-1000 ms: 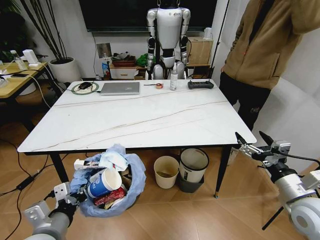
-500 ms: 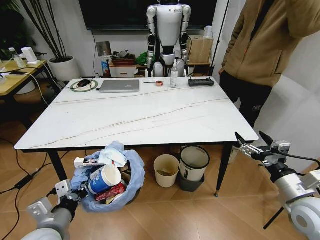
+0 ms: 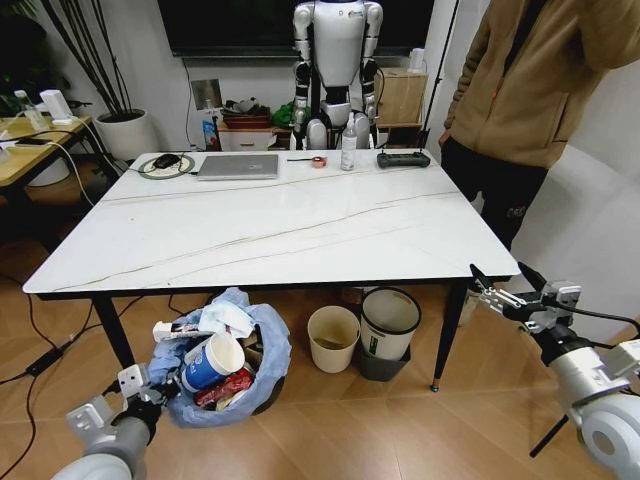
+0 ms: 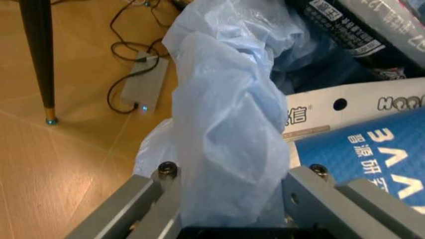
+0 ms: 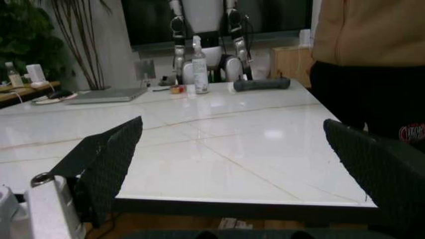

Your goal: Pick up the trash bin and place the trash from the table into it.

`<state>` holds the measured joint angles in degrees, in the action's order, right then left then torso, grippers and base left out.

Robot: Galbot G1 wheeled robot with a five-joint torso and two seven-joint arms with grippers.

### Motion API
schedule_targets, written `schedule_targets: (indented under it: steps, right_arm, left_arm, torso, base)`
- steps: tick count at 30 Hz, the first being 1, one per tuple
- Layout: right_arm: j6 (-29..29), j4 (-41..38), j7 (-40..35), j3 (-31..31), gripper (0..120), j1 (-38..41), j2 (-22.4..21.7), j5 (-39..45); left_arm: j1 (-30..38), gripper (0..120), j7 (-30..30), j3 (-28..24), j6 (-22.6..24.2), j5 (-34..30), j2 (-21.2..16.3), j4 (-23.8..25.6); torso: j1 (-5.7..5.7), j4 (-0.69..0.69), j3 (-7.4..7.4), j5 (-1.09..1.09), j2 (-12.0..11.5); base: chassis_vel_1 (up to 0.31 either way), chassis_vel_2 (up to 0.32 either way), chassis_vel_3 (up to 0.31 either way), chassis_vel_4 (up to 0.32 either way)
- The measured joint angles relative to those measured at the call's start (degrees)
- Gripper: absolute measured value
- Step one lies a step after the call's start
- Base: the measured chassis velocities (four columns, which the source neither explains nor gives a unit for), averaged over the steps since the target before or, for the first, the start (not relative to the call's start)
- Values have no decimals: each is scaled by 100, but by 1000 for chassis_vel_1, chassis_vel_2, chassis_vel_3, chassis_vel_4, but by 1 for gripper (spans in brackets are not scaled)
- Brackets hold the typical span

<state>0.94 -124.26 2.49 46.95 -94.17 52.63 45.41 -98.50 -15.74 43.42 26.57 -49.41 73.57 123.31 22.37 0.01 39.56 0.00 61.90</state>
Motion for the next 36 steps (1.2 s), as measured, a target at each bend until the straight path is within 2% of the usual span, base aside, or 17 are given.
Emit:
schedule_targets:
  steps: [13, 36]
  right_arm:
    - [0, 0, 0, 0, 100, 1, 0, 0]
    - [0, 0, 1, 0, 100, 1, -1, 0]
  left_arm:
    - [337, 0, 240, -247, -174, 425, -12, -1028]
    - [639, 0, 647, -297, -491, 696, 44, -2285]
  torso:
    - [-174, -1, -225, 0, -399]
    - [-434, -1, -566, 0, -999]
  base:
    - [0, 0, 0, 0]
    - [0, 0, 0, 0]
